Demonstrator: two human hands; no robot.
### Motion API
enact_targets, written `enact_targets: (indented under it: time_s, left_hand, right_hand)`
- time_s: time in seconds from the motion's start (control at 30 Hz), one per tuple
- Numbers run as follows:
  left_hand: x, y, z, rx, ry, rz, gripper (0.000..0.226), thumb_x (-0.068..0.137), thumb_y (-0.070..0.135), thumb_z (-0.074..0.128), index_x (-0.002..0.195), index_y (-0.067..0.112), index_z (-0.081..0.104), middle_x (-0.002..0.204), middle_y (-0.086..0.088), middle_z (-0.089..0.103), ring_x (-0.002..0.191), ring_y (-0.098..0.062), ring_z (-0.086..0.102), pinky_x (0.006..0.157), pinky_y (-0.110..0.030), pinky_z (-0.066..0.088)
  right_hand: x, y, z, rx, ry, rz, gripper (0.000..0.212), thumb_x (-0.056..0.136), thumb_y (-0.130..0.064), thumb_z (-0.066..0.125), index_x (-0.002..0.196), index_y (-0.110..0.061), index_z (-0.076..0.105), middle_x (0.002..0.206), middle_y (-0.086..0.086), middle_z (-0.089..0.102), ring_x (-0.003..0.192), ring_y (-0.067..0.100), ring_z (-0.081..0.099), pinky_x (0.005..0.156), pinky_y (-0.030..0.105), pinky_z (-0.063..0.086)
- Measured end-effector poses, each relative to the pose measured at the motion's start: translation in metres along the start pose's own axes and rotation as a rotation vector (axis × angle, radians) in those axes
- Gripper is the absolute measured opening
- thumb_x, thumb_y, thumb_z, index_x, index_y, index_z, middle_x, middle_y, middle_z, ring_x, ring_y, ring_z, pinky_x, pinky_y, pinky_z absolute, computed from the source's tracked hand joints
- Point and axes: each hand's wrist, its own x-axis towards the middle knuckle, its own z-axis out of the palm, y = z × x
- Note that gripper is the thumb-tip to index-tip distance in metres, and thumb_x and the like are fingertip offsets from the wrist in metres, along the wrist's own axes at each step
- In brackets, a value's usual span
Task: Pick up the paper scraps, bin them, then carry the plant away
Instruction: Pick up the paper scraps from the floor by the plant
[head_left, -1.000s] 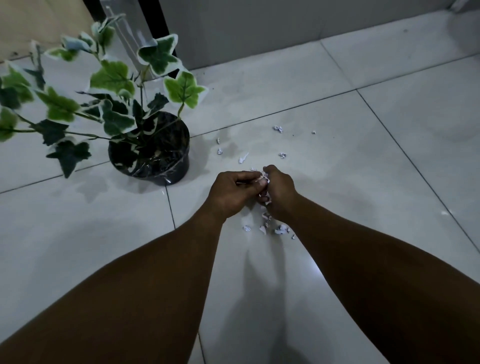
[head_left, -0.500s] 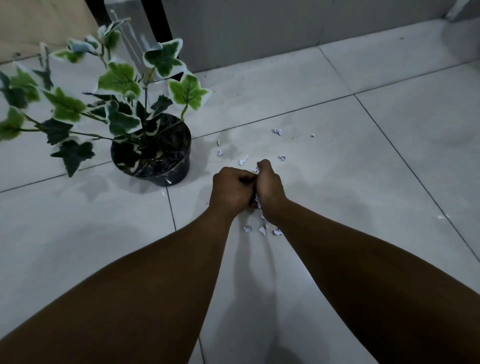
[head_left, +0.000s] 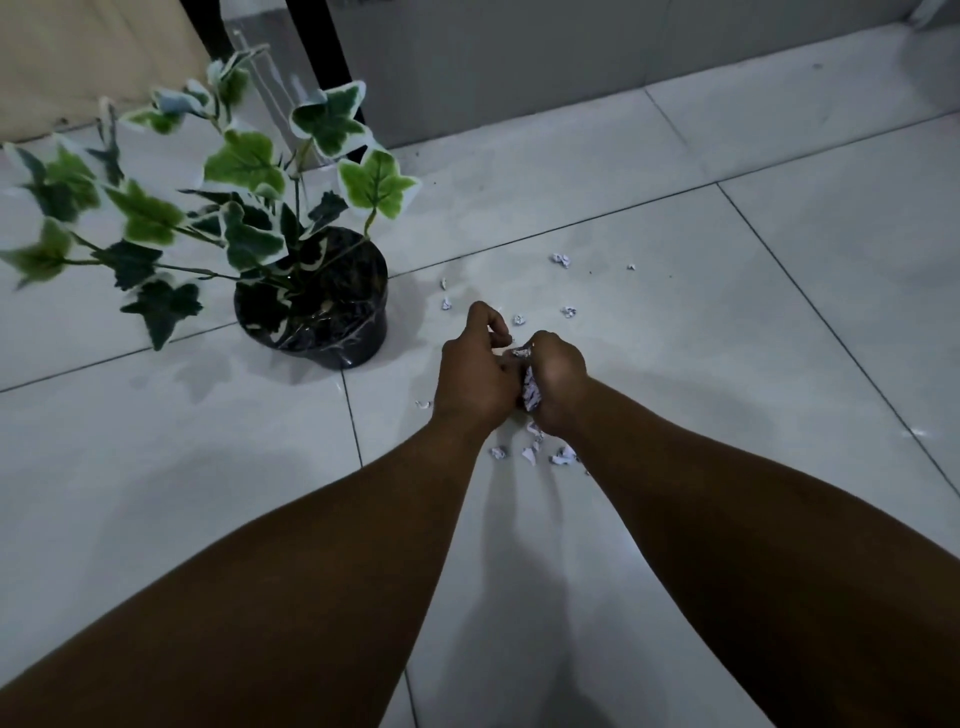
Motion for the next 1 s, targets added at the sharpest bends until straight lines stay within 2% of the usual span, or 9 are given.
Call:
enact_targets:
  time_s: [0.1, 0.27, 0.33, 0.4, 0.5, 0.6, 0.67, 0.8, 1.0]
  left_hand:
    - [0.005, -0.001, 0.001, 0.052, 0.104, -0.002, 0.031, 0.071, 0.005, 0.071, 0.082, 0.022, 0.048, 0.091, -0.008, 0.063, 0.070, -0.029, 0.065, 0.064, -0.042, 0.057]
    - [0.012, 0.000, -0.003, -0.089, -0.004, -0.107, 0.020, 0.079, 0.016, 0.077, 0.082, 0.014, 0.057, 0.067, 0.003, 0.060, 0.050, 0.002, 0.055, 0.053, -0.011, 0.043]
    - [0.019, 0.003, -0.002, -0.155, -0.049, -0.182, 0.013, 0.084, 0.022, 0.069, 0.085, 0.011, 0.063, 0.069, 0.004, 0.065, 0.054, -0.003, 0.060, 0.059, -0.021, 0.049]
    - [0.032, 0.009, 0.002, -0.157, -0.008, -0.204, 0.017, 0.084, 0.029, 0.059, 0.084, 0.014, 0.067, 0.075, 0.004, 0.070, 0.069, -0.014, 0.064, 0.074, -0.037, 0.052]
    - [0.056, 0.022, 0.014, -0.048, 0.030, -0.151, 0.018, 0.083, 0.032, 0.057, 0.088, 0.018, 0.068, 0.083, 0.006, 0.070, 0.086, -0.016, 0.065, 0.079, -0.031, 0.050]
    - [0.083, 0.032, 0.029, 0.167, -0.032, -0.022, 0.016, 0.083, 0.027, 0.063, 0.096, 0.019, 0.067, 0.102, 0.002, 0.068, 0.097, -0.016, 0.063, 0.079, -0.024, 0.044]
    - [0.101, 0.034, 0.040, 0.331, -0.074, 0.027, 0.026, 0.084, 0.029, 0.062, 0.109, 0.021, 0.062, 0.121, -0.005, 0.058, 0.111, -0.021, 0.057, 0.088, -0.027, 0.044]
    - [0.128, 0.036, 0.062, 0.524, -0.143, 0.150, 0.044, 0.092, 0.024, 0.054, 0.134, 0.014, 0.048, 0.140, -0.014, 0.042, 0.132, -0.032, 0.040, 0.105, -0.039, 0.038]
    - [0.148, 0.036, 0.074, 0.735, -0.363, 0.343, 0.049, 0.093, 0.017, 0.048, 0.141, 0.008, 0.044, 0.144, -0.015, 0.042, 0.134, -0.034, 0.038, 0.108, -0.046, 0.039]
  right_hand:
    - [-0.001, 0.002, 0.003, 0.039, -0.043, 0.024, 0.020, 0.081, -0.008, 0.043, 0.062, -0.010, 0.047, 0.059, 0.011, 0.047, 0.048, 0.024, 0.046, 0.051, 0.024, 0.036]
    - [0.004, -0.003, -0.007, 0.151, -0.124, 0.021, 0.017, 0.095, -0.012, 0.054, 0.084, -0.003, 0.062, 0.071, 0.013, 0.060, 0.050, 0.021, 0.053, 0.049, 0.024, 0.044]
    - [0.006, -0.006, -0.015, 0.200, -0.105, 0.009, 0.023, 0.098, -0.016, 0.054, 0.086, -0.001, 0.064, 0.070, 0.014, 0.058, 0.053, 0.021, 0.052, 0.053, 0.027, 0.045]
    - [0.007, -0.008, -0.023, 0.104, -0.029, -0.083, 0.035, 0.101, -0.025, 0.051, 0.079, -0.003, 0.068, 0.061, 0.011, 0.052, 0.046, 0.018, 0.045, 0.043, 0.024, 0.038]
    - [0.011, -0.012, -0.035, -0.164, 0.132, -0.235, 0.052, 0.100, -0.045, 0.047, 0.069, -0.008, 0.066, 0.054, 0.008, 0.054, 0.043, 0.021, 0.047, 0.044, 0.026, 0.037]
    - [0.022, -0.016, -0.042, -0.447, 0.274, -0.342, 0.065, 0.099, -0.056, 0.036, 0.069, -0.005, 0.062, 0.070, 0.016, 0.067, 0.064, 0.032, 0.065, 0.069, 0.040, 0.056]
    - [0.027, -0.019, -0.047, -0.659, 0.337, -0.475, 0.067, 0.102, -0.053, 0.028, 0.071, -0.006, 0.064, 0.081, 0.020, 0.071, 0.080, 0.034, 0.069, 0.085, 0.040, 0.054]
    - [0.037, -0.030, -0.059, -0.785, 0.433, -0.575, 0.061, 0.102, -0.047, 0.036, 0.069, -0.007, 0.069, 0.076, 0.014, 0.067, 0.080, 0.029, 0.063, 0.071, 0.027, 0.035]
    - [0.059, -0.057, -0.077, -0.828, 0.514, -0.553, 0.027, 0.097, -0.028, 0.048, 0.105, -0.012, 0.068, 0.111, 0.009, 0.069, 0.105, 0.026, 0.064, 0.079, 0.025, 0.041]
